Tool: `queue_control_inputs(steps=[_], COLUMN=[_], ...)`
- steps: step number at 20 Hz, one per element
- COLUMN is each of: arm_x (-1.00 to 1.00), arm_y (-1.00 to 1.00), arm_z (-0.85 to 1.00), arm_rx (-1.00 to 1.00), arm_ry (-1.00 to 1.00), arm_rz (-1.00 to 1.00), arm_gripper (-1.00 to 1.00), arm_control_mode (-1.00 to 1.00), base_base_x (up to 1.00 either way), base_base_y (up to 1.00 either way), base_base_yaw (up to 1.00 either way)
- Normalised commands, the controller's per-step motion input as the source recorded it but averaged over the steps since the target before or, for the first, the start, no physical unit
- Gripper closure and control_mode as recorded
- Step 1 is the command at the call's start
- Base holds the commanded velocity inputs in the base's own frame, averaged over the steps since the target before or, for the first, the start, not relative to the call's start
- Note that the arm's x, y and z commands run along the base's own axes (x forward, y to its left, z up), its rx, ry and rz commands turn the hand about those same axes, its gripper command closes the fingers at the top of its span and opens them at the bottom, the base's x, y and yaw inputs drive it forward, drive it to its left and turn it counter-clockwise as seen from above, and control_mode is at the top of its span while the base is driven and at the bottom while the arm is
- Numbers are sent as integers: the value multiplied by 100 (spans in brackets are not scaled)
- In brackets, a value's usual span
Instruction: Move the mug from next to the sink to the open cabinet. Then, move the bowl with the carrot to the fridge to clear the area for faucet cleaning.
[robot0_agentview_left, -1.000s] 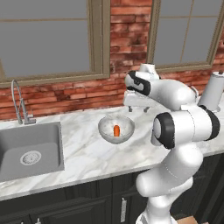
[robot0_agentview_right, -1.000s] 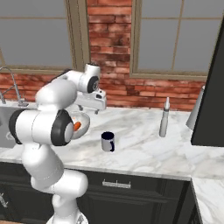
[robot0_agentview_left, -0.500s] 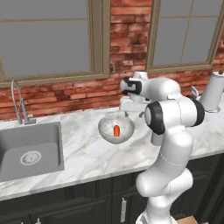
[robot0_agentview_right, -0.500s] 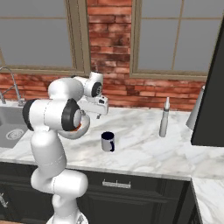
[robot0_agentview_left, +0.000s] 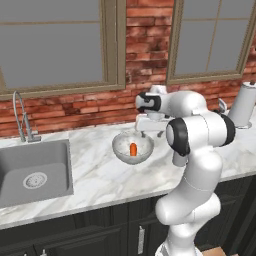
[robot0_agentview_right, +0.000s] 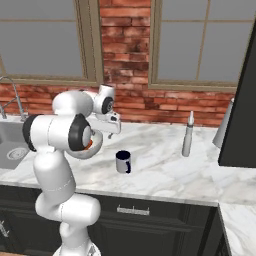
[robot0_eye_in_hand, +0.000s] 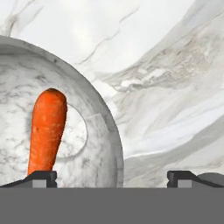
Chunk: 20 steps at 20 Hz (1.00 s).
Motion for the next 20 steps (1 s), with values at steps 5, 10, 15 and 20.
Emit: queue_control_inputs(steps=[5,10,15,20], arm_x=[-3,7,1,24], arm_y=[6,-4,-1,0], arm_z=[-20,-19,-19,-31], arm_rx=[0,1,1,5], arm_ry=[0,0,0,0], arm_rz=[3,0,0,0], arm_gripper=[-100,-100,-100,-100], arm_control_mode=[-100,-100,-100,-100], base_base_x=[0,0,0,0], base_base_y=[0,0,0,0], base_base_yaw=[0,0,0,0])
